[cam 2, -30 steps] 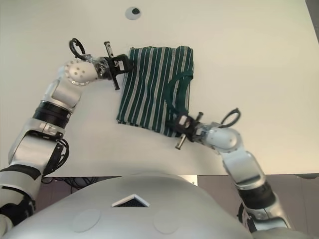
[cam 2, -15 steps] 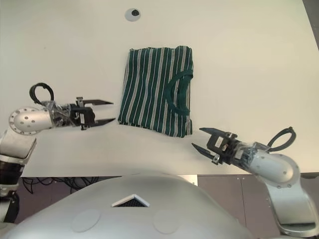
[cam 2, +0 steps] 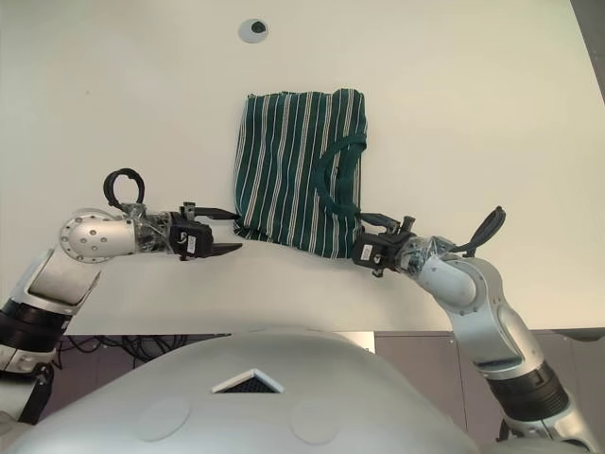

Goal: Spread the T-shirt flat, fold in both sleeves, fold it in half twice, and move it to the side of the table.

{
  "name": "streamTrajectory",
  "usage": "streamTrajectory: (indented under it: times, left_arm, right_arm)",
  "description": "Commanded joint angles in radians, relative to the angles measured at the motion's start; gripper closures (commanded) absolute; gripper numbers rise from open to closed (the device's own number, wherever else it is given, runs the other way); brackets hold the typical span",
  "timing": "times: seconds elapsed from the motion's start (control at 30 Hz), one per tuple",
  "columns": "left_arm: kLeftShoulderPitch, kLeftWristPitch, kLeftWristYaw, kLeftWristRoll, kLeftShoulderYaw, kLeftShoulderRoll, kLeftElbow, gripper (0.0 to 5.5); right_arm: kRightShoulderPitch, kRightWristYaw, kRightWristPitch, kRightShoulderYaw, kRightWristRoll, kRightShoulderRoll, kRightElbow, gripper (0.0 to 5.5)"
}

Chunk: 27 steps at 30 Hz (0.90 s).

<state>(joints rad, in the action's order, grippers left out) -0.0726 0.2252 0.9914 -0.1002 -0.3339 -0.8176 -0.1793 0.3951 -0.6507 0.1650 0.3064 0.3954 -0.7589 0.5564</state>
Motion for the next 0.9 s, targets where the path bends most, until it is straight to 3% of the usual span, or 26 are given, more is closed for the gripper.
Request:
streamTrajectory:
  times: [0.03,0.23,0.4,0.67,0.8,0.9]
  left_arm:
    - [0.007,-0.02,0.008,-0.065,-0.049,0.006,0.031,3.57]
    - [0.015,-0.031,0.012,-0.07,-0.066,0.003,0.033,4.59]
    - [0.019,-0.079,0.061,-0.018,-0.069,-0.013,0.025,5.36]
    - [-0.136,-0.313,0.243,0.364,0.098,-0.191,-0.277,5.45]
    - [-0.176,-0.372,0.238,0.488,0.2,-0.205,-0.355,5.45]
    - [-0.136,-0.417,0.186,0.531,0.261,-0.178,-0.377,5.45]
  right_arm:
    - [0.06,-0.033,0.004,0.043,0.051,-0.04,-0.033,4.1]
    - [0.082,-0.039,-0.05,0.049,0.094,-0.056,-0.016,5.25]
    - [0.081,-0.051,-0.029,0.024,0.032,-0.041,-0.033,5.4]
    - [0.324,-0.199,-0.001,-0.132,-0.303,-0.128,0.172,5.41]
    - [0.372,-0.235,0.017,-0.231,-0.457,-0.124,0.267,5.41]
    - [0.288,-0.218,0.074,-0.272,-0.553,-0.091,0.313,5.41]
